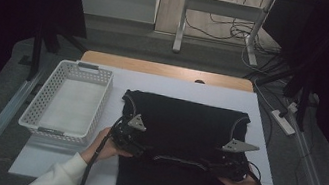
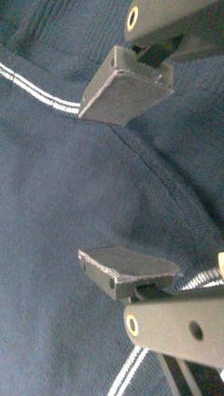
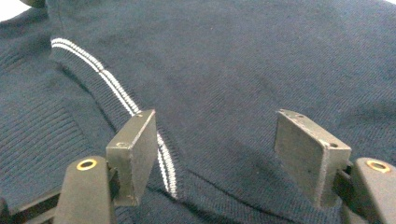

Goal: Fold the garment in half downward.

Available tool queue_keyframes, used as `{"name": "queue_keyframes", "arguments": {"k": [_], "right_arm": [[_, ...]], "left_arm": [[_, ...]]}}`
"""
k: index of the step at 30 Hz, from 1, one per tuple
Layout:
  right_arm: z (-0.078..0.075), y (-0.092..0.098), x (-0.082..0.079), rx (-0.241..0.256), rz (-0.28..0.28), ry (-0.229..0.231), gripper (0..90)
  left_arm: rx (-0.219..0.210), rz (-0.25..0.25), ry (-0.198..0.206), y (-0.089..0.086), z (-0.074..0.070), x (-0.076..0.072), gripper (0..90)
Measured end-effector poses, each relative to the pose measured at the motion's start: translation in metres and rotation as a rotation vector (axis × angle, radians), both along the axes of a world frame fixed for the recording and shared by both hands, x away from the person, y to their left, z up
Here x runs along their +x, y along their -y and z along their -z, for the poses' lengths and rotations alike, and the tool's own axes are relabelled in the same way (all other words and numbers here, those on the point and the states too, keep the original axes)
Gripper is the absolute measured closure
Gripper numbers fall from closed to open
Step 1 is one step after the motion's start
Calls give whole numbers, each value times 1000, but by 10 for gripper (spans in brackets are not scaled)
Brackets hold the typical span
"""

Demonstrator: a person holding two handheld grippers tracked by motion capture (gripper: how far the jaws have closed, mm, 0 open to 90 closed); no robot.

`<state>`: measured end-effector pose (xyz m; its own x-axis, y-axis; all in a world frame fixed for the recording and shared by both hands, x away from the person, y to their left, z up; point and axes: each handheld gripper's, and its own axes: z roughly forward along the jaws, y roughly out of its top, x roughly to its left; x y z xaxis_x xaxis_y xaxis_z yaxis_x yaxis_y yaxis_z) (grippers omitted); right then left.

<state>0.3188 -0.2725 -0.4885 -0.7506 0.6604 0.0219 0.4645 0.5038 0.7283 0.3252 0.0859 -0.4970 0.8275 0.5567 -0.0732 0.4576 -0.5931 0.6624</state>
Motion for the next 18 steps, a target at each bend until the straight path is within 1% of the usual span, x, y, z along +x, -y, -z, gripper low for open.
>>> {"name": "queue_keyframes", "arguments": {"k": [10, 14, 18], "right_arm": [[4, -6, -10, -41, -31, -9, 299], [6, -7, -13, -56, -34, -17, 300], [9, -7, -15, -81, -38, -27, 301]], "left_arm": [[9, 14, -10, 4, 5, -4, 294], [4, 15, -24, 5, 8, -7, 296], [11, 8, -35, 5, 12, -9, 301]]}}
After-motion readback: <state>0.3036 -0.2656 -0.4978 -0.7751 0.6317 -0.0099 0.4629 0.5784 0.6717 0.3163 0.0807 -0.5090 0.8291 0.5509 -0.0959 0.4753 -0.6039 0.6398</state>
